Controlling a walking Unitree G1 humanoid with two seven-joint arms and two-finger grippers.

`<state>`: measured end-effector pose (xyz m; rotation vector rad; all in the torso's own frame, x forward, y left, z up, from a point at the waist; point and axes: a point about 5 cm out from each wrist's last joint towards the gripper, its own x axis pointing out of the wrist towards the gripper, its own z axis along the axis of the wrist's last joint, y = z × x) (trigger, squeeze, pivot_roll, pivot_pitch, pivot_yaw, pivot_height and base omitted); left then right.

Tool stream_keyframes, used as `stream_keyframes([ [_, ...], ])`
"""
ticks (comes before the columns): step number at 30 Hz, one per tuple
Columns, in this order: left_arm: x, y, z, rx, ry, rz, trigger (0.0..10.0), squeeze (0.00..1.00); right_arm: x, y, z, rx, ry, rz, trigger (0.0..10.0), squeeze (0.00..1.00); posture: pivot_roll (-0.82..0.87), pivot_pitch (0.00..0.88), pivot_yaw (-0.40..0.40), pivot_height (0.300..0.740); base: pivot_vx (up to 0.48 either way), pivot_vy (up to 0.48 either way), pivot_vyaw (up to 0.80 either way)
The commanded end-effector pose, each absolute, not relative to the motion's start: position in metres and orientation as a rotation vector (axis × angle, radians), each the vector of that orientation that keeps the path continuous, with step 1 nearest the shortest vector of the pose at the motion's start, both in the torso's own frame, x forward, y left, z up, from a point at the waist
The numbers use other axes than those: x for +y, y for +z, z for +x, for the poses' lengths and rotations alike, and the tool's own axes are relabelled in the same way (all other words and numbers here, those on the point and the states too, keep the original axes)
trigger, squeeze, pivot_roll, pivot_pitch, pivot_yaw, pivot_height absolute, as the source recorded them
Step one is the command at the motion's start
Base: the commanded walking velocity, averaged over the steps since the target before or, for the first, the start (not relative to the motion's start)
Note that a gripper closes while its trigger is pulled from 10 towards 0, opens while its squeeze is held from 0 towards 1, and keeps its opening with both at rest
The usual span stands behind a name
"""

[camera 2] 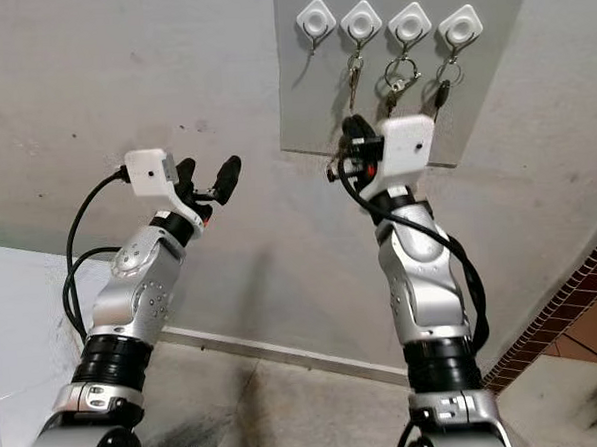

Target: Hang keys on a hook

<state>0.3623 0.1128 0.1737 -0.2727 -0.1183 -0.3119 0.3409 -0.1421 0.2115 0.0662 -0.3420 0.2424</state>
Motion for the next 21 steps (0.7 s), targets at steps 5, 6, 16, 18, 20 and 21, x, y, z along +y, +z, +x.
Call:
stream_keyframes([
  [5,0.116,0.172,0.355,-0.115,-0.311,-0.266,10.0,0.0,-0.149,0.212,0.321,-0.394,0.237,0.111,10.0,0.0,0.05,0.01,0.001,0.74,0.0,0.0,0.0],
  [6,0.117,0.172,0.355,-0.111,-0.308,-0.271,10.0,0.0,-0.15,0.211,0.318,-0.398,0.234,0.117,10.0,0.0,0.05,0.01,0.001,0.74,0.0,0.0,0.0],
  [16,0.133,0.17,0.329,-0.173,-0.314,-0.295,10.0,0.0,-0.165,0.201,0.267,-0.459,0.156,0.162,10.0,0.0,0.05,0.021,0.01,0.74,0.0,0.0,0.0],
  [18,0.134,0.158,0.318,-0.162,-0.306,-0.3,10.0,0.0,-0.167,0.187,0.256,-0.415,0.14,0.167,10.0,0.0,0.04,0.02,0.013,0.74,0.0,0.0,0.0],
  [20,0.132,0.147,0.315,-0.114,-0.301,-0.313,10.0,0.0,-0.168,0.176,0.251,-0.37,0.134,0.159,10.0,0.0,0.04,0.022,0.015,0.74,0.0,0.0,0.0],
  [21,0.132,0.147,0.315,-0.114,-0.301,-0.313,10.0,0.0,-0.168,0.176,0.251,-0.37,0.134,0.159,10.0,0.0,0.04,0.022,0.015,0.74,0.0,0.0,0.0],
])
